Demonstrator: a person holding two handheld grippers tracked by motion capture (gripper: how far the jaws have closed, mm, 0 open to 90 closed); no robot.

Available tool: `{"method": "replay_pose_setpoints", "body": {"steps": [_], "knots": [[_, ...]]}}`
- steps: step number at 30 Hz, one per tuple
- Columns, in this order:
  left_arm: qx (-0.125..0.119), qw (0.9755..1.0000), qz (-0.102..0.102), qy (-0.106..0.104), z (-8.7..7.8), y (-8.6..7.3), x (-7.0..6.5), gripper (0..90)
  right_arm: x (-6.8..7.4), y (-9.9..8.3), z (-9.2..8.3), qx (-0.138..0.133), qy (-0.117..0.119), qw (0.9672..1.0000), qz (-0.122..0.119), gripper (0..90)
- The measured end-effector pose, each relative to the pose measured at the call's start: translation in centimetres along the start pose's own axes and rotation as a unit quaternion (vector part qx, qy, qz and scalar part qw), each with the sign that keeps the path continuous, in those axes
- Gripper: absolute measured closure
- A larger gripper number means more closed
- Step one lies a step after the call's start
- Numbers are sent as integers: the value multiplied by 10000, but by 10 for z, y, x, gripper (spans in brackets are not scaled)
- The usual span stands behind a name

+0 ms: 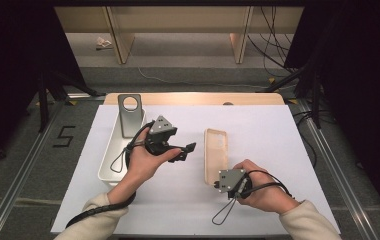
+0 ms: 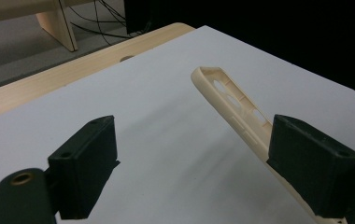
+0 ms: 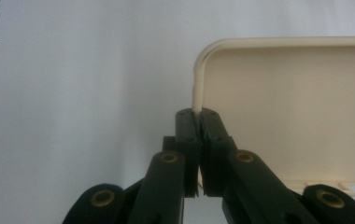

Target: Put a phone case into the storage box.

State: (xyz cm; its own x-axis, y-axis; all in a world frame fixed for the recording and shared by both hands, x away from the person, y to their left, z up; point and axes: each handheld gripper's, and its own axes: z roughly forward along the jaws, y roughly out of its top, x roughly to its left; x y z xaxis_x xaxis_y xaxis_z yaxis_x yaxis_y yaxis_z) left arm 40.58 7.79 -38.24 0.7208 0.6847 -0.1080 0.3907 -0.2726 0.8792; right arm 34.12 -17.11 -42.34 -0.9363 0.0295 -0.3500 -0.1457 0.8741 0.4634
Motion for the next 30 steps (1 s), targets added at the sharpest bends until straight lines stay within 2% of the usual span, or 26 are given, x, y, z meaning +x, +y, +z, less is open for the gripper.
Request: {"method": "replay_pose_setpoints", "body": {"steps": [10,16,20,30], "knots": [[155,9999,58,-17,19,7,-6,154,2,5,0,-42,-20,9999,-105,884],[188,9998,-37,-45,28,12,-7,163,3,6,0,-55,-17,9999,-152,884],[267,9995,-115,-80,34,12,-7,210,4,7,0,-37,27,9999,-154,884],[396,9982,-397,-222,42,15,-8,416,4,8,0,-39,-68,9997,-233,884]]}}
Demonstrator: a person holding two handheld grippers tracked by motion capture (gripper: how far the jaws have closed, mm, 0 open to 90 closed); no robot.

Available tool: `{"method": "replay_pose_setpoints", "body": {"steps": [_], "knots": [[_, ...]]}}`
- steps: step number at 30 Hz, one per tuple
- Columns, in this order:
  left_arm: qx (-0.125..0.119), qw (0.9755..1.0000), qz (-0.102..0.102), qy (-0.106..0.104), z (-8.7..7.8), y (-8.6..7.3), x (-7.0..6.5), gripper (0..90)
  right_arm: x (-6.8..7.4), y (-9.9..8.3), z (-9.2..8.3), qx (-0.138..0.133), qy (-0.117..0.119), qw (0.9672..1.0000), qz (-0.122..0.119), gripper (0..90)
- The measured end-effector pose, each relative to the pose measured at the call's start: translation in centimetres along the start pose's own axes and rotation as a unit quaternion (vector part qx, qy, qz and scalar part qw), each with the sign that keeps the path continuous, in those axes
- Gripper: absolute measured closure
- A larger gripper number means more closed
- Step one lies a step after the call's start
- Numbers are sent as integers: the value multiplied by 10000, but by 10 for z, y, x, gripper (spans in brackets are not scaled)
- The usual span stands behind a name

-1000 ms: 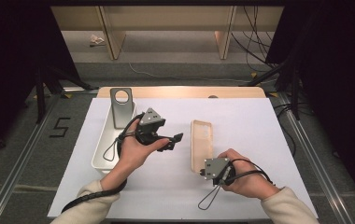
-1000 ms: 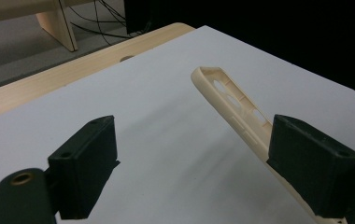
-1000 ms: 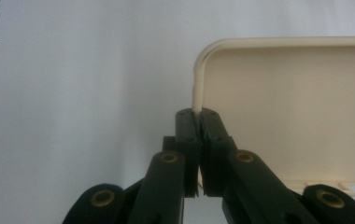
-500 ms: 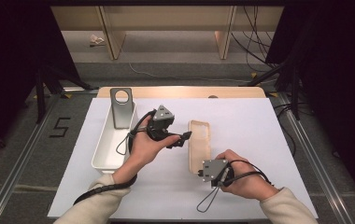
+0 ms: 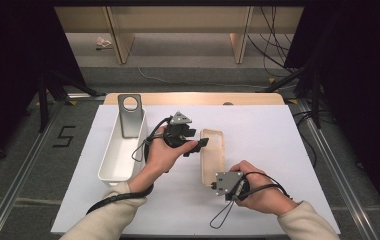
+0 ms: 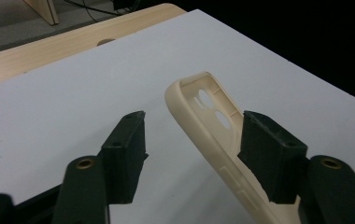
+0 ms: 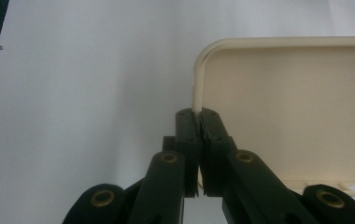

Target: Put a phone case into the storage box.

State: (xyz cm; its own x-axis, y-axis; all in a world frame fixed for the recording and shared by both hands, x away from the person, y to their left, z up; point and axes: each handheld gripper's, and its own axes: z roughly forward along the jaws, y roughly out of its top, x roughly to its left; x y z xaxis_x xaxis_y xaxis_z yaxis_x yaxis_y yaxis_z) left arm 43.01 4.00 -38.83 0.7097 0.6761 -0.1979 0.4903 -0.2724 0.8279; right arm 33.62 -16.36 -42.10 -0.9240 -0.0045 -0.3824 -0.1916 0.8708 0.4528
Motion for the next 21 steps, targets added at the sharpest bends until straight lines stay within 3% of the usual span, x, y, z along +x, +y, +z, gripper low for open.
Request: {"method": "replay_pose_setpoints", "body": {"steps": [13,21], "knots": [[175,9995,-236,-140,6,-1,2,560,0,1,0,11,13,10000,-23,884],[144,9992,-327,-204,7,-1,2,621,0,2,1,4,-1,10000,-70,884]]}}
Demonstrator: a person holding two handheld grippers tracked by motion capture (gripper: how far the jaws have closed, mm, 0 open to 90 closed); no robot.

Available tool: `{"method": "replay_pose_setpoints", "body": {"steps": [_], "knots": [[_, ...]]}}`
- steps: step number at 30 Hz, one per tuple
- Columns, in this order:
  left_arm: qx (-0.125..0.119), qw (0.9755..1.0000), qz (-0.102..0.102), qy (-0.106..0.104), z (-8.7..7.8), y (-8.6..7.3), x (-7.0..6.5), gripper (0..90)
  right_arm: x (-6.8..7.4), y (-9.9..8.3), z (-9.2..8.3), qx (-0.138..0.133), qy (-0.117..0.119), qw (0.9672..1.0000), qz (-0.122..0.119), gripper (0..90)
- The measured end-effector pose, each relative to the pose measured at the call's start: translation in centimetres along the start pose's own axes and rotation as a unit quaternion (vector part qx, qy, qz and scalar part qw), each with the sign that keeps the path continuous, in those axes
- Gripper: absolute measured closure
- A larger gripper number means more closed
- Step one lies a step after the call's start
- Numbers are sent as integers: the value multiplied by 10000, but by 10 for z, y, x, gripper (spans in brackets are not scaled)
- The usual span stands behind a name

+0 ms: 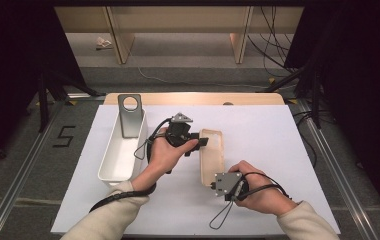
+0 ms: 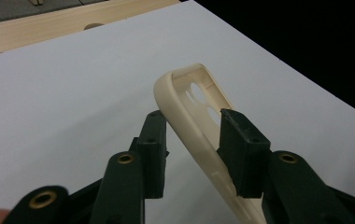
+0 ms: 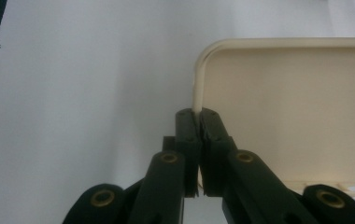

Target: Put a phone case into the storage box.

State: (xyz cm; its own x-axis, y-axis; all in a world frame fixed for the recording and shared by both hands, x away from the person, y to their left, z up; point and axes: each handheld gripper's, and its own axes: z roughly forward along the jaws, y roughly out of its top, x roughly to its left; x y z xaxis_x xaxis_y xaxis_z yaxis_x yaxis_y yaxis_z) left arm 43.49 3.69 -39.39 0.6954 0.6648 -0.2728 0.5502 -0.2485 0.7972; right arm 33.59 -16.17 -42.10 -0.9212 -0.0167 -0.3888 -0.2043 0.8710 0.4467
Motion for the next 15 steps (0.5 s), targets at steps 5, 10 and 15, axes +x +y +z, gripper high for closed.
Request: {"method": "replay_pose_setpoints", "body": {"steps": [5,10,15], "knots": [[-61,9998,-111,-128,-2,1,-1,663,1,0,1,60,11,10000,-36,884],[-138,9995,-198,-215,-3,2,-4,706,1,0,3,96,-37,9999,-79,884],[-231,9986,-321,-349,-5,4,-9,757,1,0,5,198,-18,9998,-57,884]]}}
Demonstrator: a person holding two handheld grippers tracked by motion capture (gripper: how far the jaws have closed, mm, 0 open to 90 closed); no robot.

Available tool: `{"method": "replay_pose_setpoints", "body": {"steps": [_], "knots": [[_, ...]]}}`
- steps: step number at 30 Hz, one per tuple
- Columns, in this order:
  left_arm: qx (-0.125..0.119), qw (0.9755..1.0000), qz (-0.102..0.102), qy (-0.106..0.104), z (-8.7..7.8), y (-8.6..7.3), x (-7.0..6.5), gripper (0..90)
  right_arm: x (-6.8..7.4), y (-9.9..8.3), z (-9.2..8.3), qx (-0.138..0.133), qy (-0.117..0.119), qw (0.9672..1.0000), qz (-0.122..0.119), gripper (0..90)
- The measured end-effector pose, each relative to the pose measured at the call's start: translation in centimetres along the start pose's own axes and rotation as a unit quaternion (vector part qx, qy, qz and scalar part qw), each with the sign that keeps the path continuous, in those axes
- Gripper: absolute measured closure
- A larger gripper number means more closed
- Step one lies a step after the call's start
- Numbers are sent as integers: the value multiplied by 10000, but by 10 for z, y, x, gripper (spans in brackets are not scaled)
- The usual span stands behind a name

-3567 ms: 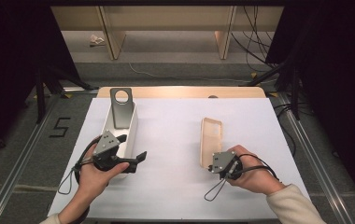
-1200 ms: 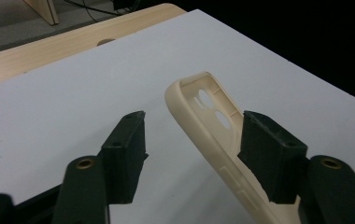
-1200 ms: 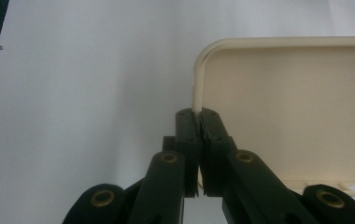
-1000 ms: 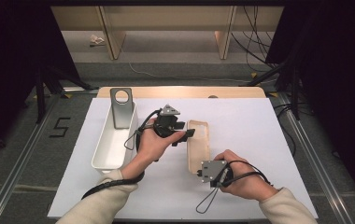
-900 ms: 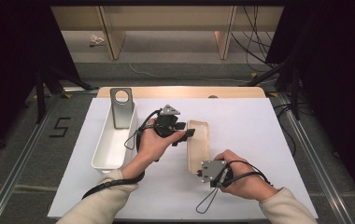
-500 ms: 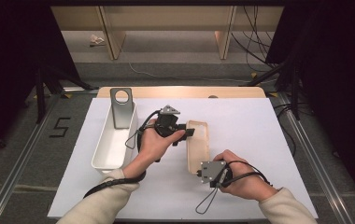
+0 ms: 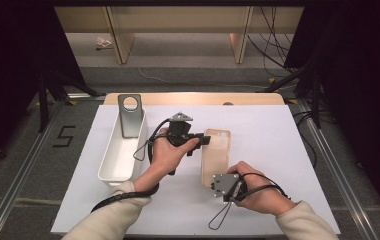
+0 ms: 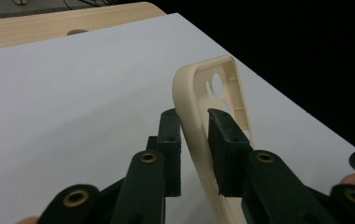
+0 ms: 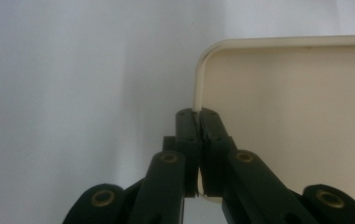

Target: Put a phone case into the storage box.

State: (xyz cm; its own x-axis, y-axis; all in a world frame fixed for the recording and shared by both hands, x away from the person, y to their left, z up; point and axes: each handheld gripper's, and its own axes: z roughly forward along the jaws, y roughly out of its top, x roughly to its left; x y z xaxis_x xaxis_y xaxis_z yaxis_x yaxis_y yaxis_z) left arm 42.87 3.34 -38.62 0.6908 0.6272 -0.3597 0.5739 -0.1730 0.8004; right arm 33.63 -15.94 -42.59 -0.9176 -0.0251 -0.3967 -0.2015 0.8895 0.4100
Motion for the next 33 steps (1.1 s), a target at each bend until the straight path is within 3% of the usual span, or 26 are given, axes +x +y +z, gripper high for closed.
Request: {"method": "replay_pose_setpoints", "body": {"steps": [5,9,11,13,17,20,26,31,33], "knots": [[-159,9991,-274,-287,-3,1,-5,810,-1,-1,1,52,-46,10000,11,882],[-255,9990,-206,-310,-5,2,-8,821,-2,-2,0,59,-136,9999,63,868],[-238,9996,37,-114,-6,3,-8,824,-3,-3,1,24,-151,9998,113,821],[-254,9996,123,-20,-7,3,-6,824,-4,-4,1,-43,-163,9997,154,758],[-339,9979,496,258,-9,2,-5,823,-6,-5,-1,-178,-181,9987,446,658],[-398,9971,577,302,-11,1,-5,823,-8,-7,-2,-344,-209,9973,621,580],[-575,9956,642,370,-16,2,-3,822,-8,-14,-4,-712,-233,9900,1199,441],[-652,9946,682,439,-23,3,1,822,-8,-22,-9,-1038,-348,9796,1687,357],[-689,9939,715,472,-27,4,3,823,-7,-27,-13,-1201,-452,9734,1899,335]]}}
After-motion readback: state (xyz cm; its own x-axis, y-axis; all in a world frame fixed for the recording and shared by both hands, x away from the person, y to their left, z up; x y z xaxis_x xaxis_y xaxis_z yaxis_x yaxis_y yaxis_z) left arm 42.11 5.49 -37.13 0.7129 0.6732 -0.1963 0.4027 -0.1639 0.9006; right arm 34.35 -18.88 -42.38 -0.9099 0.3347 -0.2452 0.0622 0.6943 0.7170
